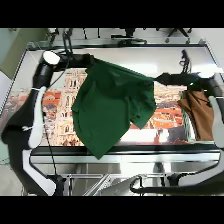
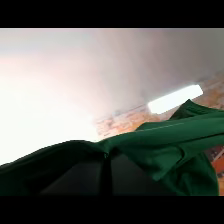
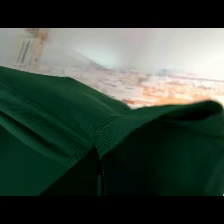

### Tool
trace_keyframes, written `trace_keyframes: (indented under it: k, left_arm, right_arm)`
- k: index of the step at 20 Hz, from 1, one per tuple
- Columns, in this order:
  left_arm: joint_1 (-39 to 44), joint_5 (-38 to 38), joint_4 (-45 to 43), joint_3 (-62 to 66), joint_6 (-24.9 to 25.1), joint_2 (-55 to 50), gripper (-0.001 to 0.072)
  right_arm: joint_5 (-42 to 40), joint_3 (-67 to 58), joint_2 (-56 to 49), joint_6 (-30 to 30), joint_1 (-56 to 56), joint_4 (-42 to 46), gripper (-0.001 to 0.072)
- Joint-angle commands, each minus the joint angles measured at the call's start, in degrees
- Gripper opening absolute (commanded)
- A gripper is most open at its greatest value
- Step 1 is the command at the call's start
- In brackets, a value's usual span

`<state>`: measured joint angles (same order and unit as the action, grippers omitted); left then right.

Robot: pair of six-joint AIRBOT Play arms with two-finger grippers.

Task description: Fold the shirts.

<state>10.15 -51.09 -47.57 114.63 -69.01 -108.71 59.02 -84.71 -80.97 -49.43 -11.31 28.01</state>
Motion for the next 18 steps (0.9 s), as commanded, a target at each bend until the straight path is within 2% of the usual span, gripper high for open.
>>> trace_keyframes:
  k: [1, 2, 3, 5, 8, 10, 14, 18]
  left_arm:
    - [-1.0, -0.3, -0.4, 3.1, -1.1, -5.7, 0.0104]
    - [-1.7, -1.0, -0.3, 1.6, -1.2, -4.5, 0.0522]
    - [-2.9, -3.7, -0.4, 0.9, -2.7, -3.0, 0.0705]
    - [-5.9, -13.6, -0.5, 0.9, -5.6, 0.3, 0.0702]
    - [-10.4, -31.5, -1.0, -1.2, -12.0, 6.0, 0.0702]
    - [-11.0, -36.8, -1.1, -9.3, -14.9, 10.9, 0.0702]
    - [-8.6, -32.5, -9.4, -36.5, -16.2, 24.5, 0.0703]
    - [-7.6, -26.2, -9.6, -63.0, -18.3, 36.5, 0.0703]
  right_arm:
    - [-3.3, 0.4, -6.6, 0.2, 0.0, 1.2, 0.0084]
    - [-3.3, 0.3, -6.5, 1.3, -0.3, 1.4, 0.0236]
    - [-3.1, 0.1, -6.1, 2.4, -0.9, 1.5, 0.0311]
    - [-2.6, -0.1, -4.2, 3.0, -3.1, 3.8, 0.0416]
    - [0.3, -0.1, -1.2, -1.7, -8.7, 12.2, 0.0418]
    - [5.7, -0.1, -1.6, -3.4, -11.0, 15.1, 0.0417]
    - [11.9, -0.1, -4.4, -3.3, -10.2, 14.9, 0.0413]
    - [11.9, -0.1, -6.7, -2.9, -7.3, 14.9, 0.0412]
